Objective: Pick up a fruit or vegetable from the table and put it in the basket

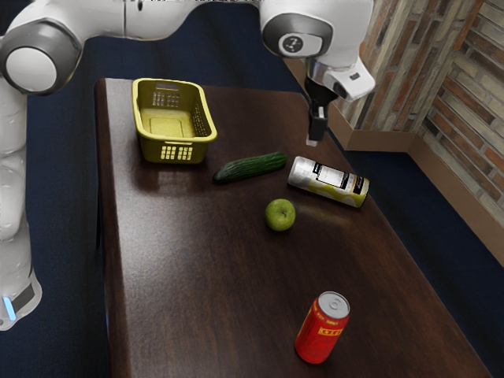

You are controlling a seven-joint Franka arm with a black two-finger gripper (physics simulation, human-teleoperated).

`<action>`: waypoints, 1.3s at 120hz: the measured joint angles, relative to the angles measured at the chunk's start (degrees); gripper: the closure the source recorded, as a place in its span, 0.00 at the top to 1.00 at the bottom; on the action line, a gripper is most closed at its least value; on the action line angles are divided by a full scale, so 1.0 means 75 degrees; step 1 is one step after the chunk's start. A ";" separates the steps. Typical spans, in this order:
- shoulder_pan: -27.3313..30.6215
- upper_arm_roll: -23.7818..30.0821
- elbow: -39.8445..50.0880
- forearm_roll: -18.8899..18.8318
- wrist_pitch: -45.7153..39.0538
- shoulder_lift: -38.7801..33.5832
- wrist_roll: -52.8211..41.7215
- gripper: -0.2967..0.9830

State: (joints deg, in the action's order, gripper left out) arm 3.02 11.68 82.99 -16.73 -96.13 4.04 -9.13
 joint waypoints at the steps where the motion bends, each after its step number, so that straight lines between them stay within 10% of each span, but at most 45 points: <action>1: -0.0009 -0.0001 0.0003 0.0005 -0.0001 0.0006 -0.0007 0.77; 44: 0.0045 -0.0020 -0.0036 0.0185 -0.0029 0.0523 -0.0142 0.77; 94: 0.1466 0.0837 0.0639 0.1929 -0.0231 0.1183 0.0339 0.77; 156: 0.1569 0.0895 0.1508 0.2325 -0.0540 0.1217 0.0848 0.77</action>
State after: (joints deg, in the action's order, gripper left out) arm 14.79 18.39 94.30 0.70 -100.18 13.16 -2.76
